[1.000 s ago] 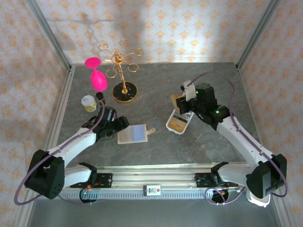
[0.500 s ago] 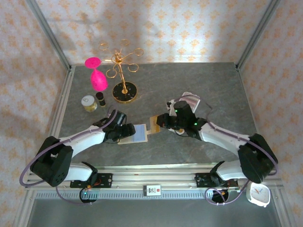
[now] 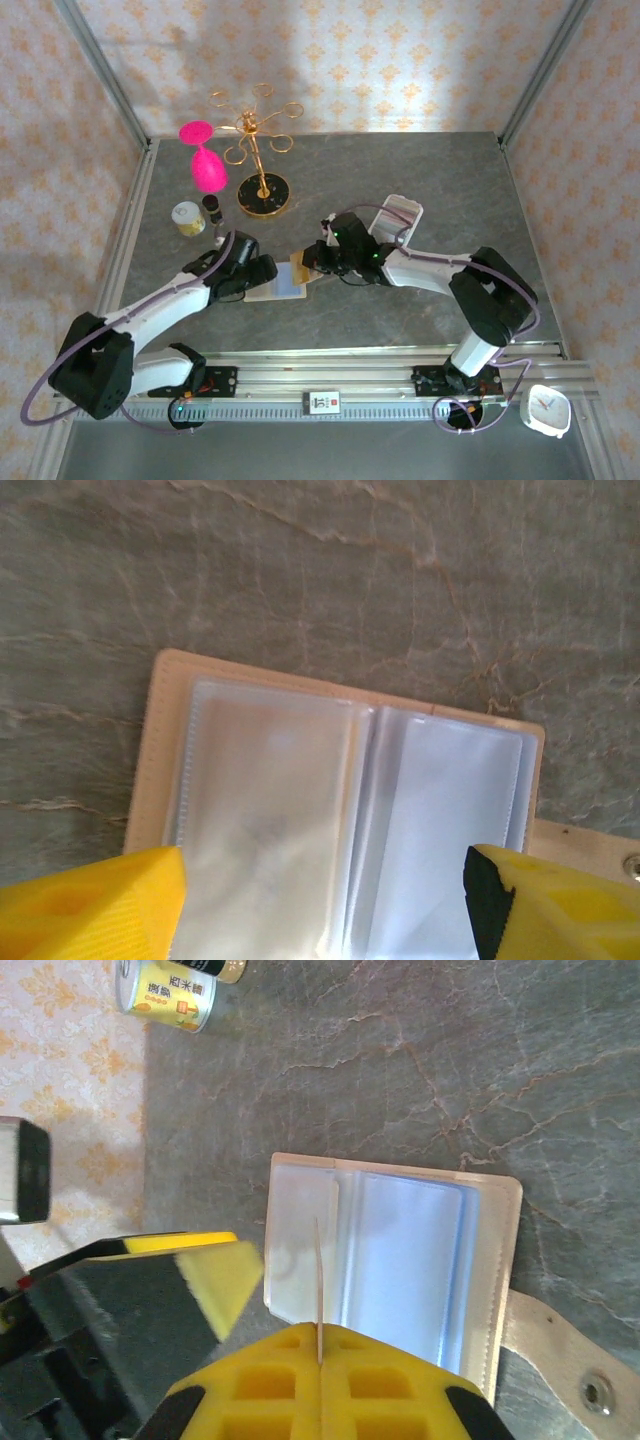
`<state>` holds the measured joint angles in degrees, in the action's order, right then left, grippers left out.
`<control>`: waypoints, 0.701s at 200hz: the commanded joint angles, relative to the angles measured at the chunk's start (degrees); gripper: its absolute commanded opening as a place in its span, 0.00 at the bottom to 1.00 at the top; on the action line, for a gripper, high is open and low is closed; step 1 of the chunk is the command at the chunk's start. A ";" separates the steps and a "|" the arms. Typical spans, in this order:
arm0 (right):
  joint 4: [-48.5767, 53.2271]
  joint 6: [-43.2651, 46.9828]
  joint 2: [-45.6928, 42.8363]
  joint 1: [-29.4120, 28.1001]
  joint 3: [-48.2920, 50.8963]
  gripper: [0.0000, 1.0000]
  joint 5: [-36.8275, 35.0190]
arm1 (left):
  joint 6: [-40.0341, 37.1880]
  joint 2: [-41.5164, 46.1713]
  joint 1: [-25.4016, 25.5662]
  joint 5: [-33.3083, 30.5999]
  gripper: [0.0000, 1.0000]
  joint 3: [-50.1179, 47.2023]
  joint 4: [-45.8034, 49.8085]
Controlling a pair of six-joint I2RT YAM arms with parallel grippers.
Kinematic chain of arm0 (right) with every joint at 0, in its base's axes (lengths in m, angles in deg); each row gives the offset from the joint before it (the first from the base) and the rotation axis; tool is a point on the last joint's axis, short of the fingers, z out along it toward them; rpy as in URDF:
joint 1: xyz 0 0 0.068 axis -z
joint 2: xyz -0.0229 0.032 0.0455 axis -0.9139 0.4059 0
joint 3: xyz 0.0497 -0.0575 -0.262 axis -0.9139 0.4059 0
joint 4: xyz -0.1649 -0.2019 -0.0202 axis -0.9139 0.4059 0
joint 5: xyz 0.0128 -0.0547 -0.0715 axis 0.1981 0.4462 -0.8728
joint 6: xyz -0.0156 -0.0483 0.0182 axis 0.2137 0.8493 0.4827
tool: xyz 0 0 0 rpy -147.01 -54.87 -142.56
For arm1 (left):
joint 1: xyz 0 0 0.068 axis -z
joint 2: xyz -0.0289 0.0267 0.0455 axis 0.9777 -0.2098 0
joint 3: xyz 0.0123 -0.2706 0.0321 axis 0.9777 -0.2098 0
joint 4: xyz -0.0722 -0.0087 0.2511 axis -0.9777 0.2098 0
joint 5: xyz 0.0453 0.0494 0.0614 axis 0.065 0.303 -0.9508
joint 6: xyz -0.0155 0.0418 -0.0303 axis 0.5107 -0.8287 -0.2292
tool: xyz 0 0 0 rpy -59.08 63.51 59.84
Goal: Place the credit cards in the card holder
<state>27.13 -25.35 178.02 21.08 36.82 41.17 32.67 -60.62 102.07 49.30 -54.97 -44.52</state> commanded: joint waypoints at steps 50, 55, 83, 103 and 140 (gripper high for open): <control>-3.76 -2.23 6.61 -2.73 -5.97 0.00 -0.59 | -4.33 -6.79 -4.69 1.17 0.74 -2.39 1.17; -3.78 -2.31 7.12 -2.91 -6.30 0.00 -0.52 | -4.54 -7.26 -4.74 1.71 0.73 -2.28 0.72; -4.40 -3.00 9.50 -3.63 -7.53 0.00 -0.84 | -5.57 -8.45 -4.67 2.98 0.71 -2.77 -1.13; -5.30 -3.64 10.79 -3.90 -7.70 0.00 -1.07 | -6.32 -9.80 -4.68 2.92 0.67 -3.28 -1.16; -5.24 -4.23 12.41 -4.07 -8.17 0.00 -2.44 | -7.15 -10.89 -4.68 4.69 0.57 -3.94 -1.75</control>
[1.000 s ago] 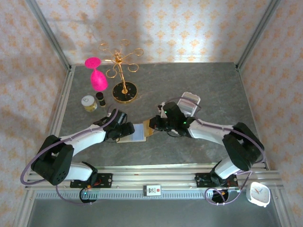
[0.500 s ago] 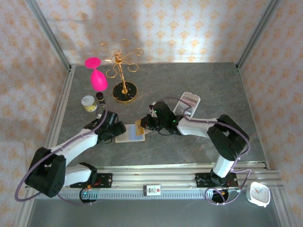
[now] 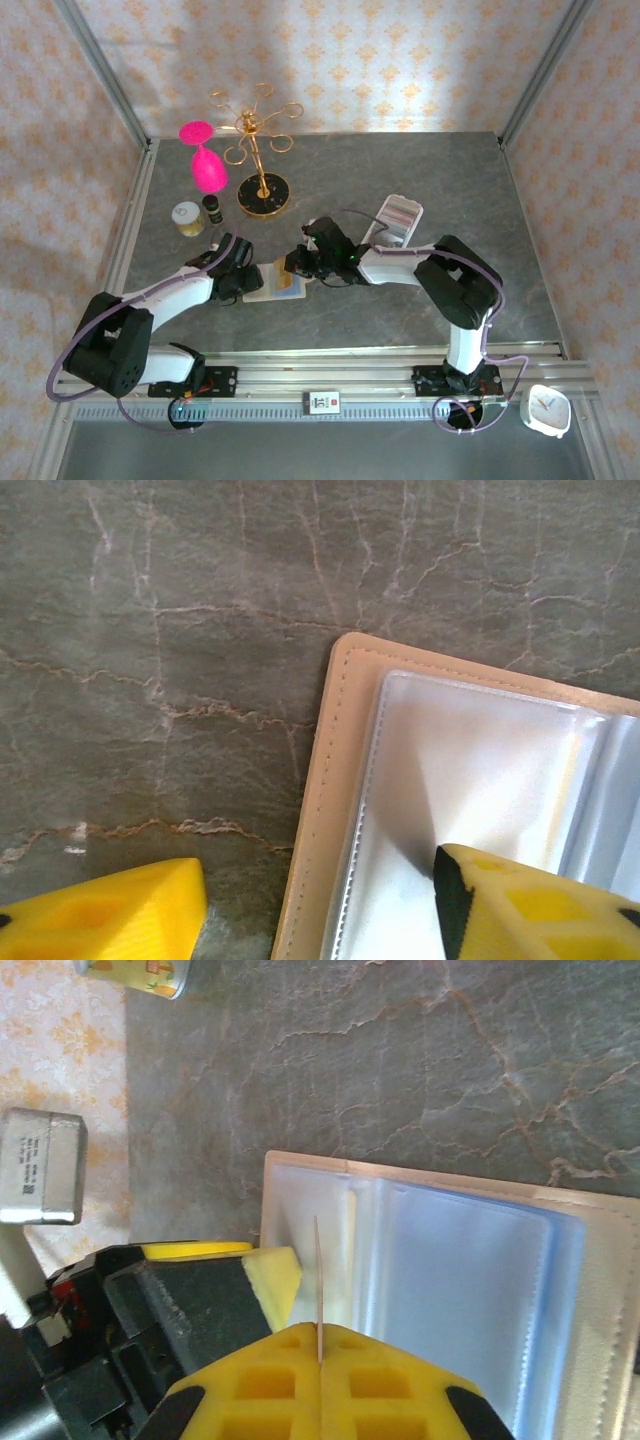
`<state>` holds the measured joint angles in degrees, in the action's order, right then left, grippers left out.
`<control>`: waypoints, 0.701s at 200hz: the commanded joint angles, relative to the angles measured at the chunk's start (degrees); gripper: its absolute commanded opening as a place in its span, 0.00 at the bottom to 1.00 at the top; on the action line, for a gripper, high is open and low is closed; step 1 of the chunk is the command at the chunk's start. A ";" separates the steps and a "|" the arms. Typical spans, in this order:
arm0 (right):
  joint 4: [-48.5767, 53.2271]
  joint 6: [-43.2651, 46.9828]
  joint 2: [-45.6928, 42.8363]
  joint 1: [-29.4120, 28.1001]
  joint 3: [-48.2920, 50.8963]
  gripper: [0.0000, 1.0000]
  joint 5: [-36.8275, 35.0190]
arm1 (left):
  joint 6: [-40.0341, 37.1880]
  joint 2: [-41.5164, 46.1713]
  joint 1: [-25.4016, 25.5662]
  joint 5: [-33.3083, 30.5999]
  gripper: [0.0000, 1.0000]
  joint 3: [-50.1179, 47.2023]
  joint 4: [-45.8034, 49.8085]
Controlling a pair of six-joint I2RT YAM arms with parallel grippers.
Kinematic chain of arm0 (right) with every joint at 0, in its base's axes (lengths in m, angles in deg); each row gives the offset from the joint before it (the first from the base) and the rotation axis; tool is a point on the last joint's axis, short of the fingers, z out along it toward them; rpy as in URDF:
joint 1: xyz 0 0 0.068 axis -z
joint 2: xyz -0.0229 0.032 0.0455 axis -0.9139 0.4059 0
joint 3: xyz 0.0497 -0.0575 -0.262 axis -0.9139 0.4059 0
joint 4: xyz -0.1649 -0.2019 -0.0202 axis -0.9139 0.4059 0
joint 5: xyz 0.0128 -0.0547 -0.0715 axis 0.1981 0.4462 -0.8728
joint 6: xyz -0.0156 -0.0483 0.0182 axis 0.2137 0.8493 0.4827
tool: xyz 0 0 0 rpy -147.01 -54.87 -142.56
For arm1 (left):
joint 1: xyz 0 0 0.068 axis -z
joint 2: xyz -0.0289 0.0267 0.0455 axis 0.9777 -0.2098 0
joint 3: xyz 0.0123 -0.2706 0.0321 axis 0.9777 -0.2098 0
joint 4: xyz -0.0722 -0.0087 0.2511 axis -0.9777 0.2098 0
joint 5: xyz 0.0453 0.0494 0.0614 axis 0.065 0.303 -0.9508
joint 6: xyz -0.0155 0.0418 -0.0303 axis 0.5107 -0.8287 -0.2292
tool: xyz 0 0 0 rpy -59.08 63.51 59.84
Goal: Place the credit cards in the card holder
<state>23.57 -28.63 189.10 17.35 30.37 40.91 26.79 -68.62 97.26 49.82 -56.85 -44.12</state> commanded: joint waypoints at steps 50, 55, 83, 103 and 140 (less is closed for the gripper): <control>-2.68 -1.49 3.23 -0.59 -2.59 0.00 -1.99 | -1.86 -3.19 0.14 7.18 0.45 -2.24 -3.34; -2.67 -1.49 3.27 -0.60 -2.60 0.00 -1.99 | -2.05 -3.29 0.14 7.73 0.44 -2.24 -3.54; -2.95 -1.41 3.89 -0.60 -2.16 0.00 -1.73 | -2.41 -3.07 0.14 10.10 0.40 -2.48 -4.37; -3.36 -1.63 4.10 -0.60 -1.91 0.00 -1.56 | -2.56 -2.49 0.07 12.20 0.38 -2.89 -5.44; -4.30 -1.94 3.89 -0.60 -1.46 0.00 -1.33 | -2.58 -1.46 0.18 15.35 0.35 -3.79 -7.25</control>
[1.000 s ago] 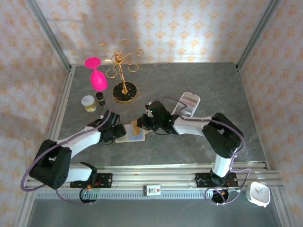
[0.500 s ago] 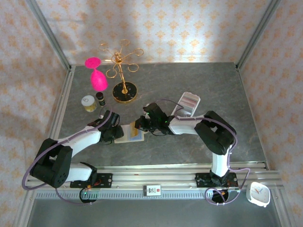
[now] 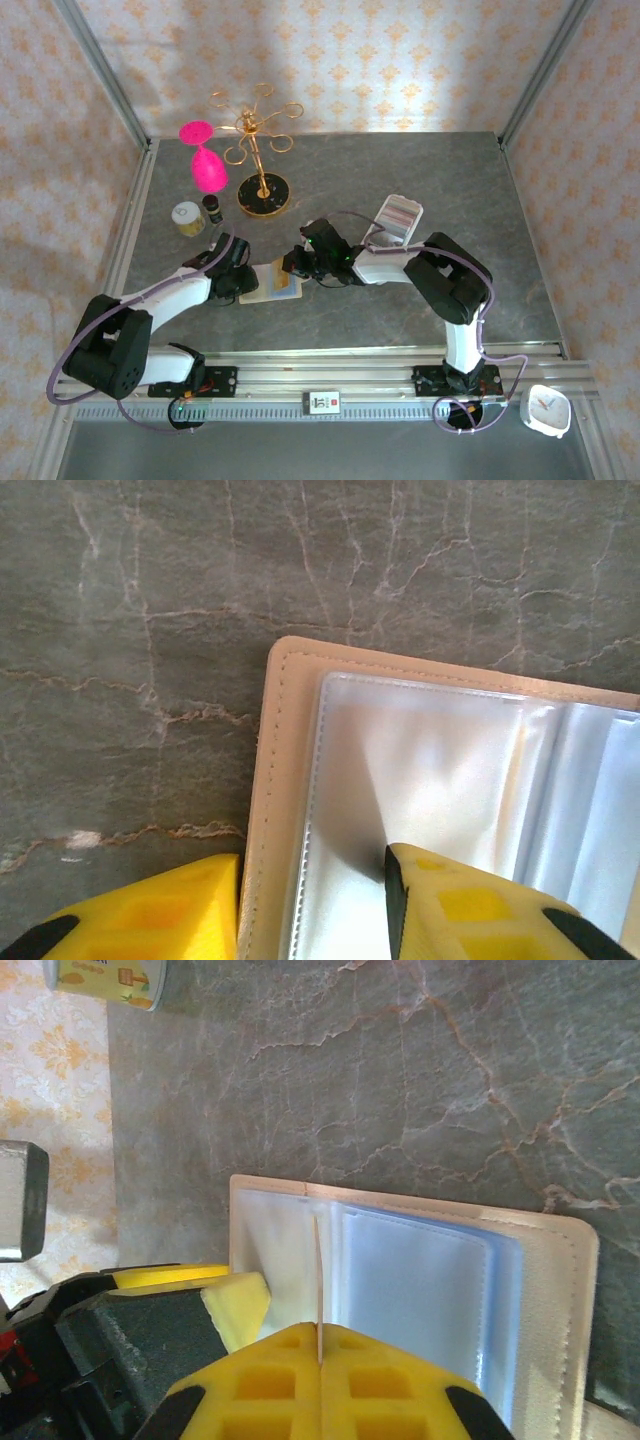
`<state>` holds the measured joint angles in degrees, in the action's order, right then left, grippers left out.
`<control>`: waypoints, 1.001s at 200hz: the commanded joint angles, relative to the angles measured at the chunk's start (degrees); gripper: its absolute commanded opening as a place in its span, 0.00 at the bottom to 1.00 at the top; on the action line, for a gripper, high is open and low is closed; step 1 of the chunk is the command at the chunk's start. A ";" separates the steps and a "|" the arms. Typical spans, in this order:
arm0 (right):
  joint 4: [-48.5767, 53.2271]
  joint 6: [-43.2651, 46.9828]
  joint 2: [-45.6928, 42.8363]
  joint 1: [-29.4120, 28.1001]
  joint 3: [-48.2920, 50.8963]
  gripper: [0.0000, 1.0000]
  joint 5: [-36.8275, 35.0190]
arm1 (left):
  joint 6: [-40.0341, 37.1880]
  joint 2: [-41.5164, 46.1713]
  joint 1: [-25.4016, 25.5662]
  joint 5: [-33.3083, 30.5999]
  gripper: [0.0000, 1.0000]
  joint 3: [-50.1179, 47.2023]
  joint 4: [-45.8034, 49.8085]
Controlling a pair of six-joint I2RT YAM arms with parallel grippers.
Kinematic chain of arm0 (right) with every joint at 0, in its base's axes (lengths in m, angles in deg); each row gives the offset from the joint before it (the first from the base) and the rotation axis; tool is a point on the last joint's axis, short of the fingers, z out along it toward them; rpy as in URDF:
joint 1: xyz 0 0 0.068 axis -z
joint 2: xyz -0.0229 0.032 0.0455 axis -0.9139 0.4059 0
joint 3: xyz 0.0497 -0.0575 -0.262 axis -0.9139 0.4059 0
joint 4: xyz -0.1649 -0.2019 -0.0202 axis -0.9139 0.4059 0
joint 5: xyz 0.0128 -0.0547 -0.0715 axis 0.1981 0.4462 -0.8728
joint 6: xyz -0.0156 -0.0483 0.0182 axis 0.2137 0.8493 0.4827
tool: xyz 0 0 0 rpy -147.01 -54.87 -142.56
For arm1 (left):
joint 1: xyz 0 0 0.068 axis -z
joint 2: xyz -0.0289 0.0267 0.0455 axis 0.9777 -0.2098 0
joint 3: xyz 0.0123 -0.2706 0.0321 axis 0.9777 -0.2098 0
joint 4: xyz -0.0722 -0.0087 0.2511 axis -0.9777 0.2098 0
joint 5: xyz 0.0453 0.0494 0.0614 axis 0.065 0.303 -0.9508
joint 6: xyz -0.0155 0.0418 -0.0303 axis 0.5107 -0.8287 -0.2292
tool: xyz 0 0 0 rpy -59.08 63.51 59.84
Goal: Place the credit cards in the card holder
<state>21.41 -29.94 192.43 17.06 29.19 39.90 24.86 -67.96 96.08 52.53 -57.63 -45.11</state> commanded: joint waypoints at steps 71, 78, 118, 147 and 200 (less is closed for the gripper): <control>-2.61 -1.03 0.01 -0.29 1.00 0.00 -1.75 | -0.92 -2.00 1.36 16.91 0.33 -3.65 -8.42; -2.87 -1.20 -0.03 -0.31 1.19 0.00 -1.97 | -0.87 -1.95 1.40 17.07 0.33 -3.80 -8.55; -4.24 -1.51 1.07 -0.31 1.03 0.00 -3.10 | -0.92 -2.51 1.45 17.86 0.32 -3.91 -8.91; -6.69 -2.20 2.11 -0.31 1.11 0.00 -2.92 | -0.92 -2.91 1.51 18.17 0.33 -3.96 -9.05; -9.74 -3.44 4.03 -0.31 2.23 0.00 -2.66 | -0.83 -3.27 1.93 18.61 0.33 -3.91 -9.14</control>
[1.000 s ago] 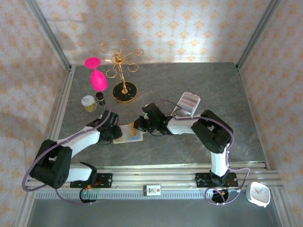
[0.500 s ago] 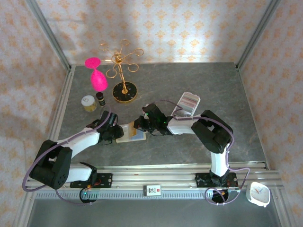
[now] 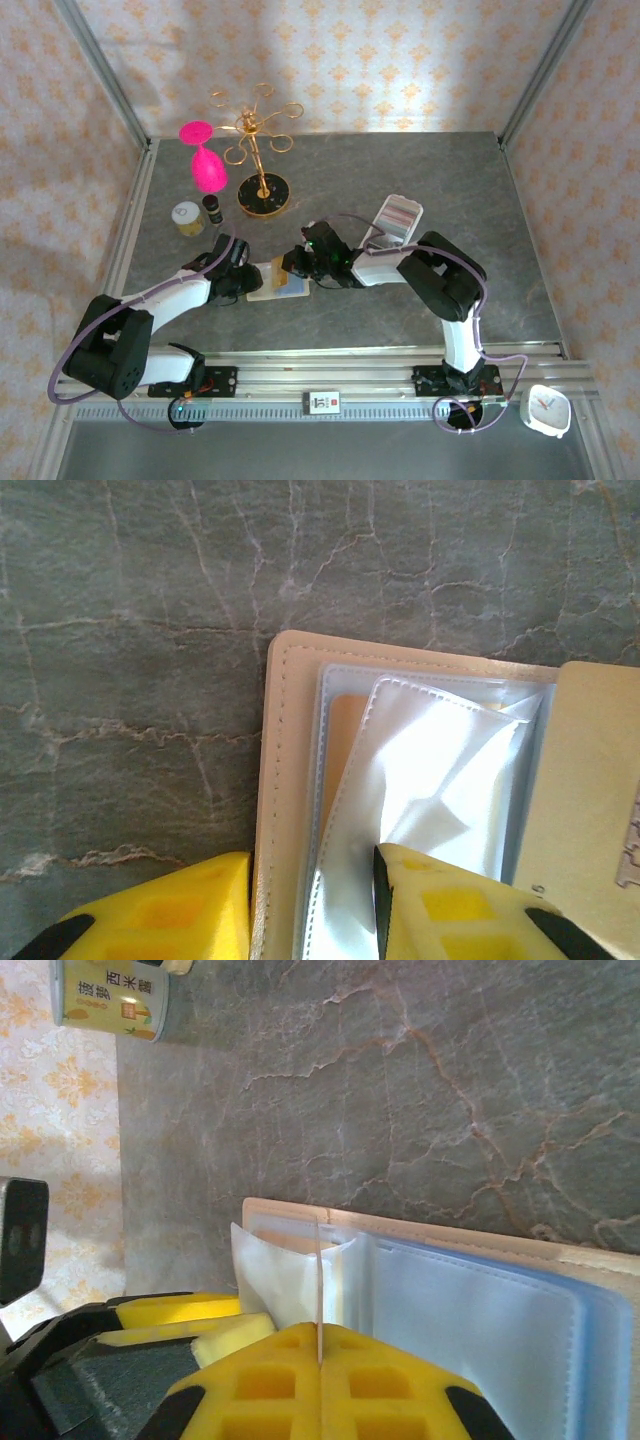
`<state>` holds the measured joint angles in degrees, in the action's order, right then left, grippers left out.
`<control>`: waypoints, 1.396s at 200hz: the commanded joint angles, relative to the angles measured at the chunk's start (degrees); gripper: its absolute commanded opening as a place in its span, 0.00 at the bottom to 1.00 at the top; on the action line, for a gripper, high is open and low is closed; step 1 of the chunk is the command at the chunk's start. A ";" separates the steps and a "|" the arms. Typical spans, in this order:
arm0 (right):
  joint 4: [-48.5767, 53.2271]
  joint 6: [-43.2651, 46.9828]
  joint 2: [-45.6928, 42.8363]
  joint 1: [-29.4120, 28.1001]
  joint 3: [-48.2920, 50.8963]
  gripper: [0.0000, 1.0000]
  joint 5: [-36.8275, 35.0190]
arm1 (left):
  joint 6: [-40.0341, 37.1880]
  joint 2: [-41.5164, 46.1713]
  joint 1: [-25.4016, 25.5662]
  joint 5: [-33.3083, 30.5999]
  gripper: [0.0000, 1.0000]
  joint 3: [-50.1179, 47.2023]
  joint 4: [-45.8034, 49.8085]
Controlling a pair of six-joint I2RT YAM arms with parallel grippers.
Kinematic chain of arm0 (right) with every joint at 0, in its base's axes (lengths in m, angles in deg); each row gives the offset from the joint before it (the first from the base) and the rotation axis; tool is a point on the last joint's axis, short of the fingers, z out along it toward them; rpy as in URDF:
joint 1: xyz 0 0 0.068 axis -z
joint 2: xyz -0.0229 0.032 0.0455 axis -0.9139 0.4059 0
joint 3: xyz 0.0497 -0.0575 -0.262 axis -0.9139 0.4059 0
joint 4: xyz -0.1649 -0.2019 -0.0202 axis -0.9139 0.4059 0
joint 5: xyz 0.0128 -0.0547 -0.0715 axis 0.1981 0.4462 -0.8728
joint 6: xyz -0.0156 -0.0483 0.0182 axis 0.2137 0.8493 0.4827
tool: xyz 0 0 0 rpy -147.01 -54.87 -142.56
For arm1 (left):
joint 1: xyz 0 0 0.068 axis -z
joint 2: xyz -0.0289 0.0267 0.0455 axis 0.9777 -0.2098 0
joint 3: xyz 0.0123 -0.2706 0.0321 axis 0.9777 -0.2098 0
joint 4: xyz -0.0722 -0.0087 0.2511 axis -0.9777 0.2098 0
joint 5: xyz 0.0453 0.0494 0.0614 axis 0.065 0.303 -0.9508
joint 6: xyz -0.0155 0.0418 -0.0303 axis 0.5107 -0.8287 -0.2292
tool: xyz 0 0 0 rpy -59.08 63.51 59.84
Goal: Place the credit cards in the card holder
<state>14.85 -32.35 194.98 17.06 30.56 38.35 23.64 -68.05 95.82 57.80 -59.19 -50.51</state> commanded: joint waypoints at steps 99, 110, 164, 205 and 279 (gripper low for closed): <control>-6.11 -3.41 1.25 -1.86 6.45 0.00 1.80 | 0.56 -4.13 2.28 13.85 0.34 -2.45 -4.33; -6.26 -3.58 1.46 -2.07 6.55 0.00 1.89 | 0.64 -4.18 2.32 14.13 0.35 -2.54 -4.47; -8.51 -5.27 3.00 -2.16 5.66 0.00 3.33 | 1.34 -3.92 2.25 13.41 0.42 -2.54 -4.45; -9.98 -6.56 3.47 -2.16 5.76 0.00 4.43 | 5.17 -1.81 1.38 10.75 0.46 -2.83 -5.65; -9.20 -7.02 2.80 -2.16 7.00 0.00 3.14 | 6.86 -1.02 0.59 6.04 0.44 -2.71 -5.13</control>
<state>4.43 -39.17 196.91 16.10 36.36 40.51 29.30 -67.22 95.71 58.41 -60.24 -53.41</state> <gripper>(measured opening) 0.048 0.447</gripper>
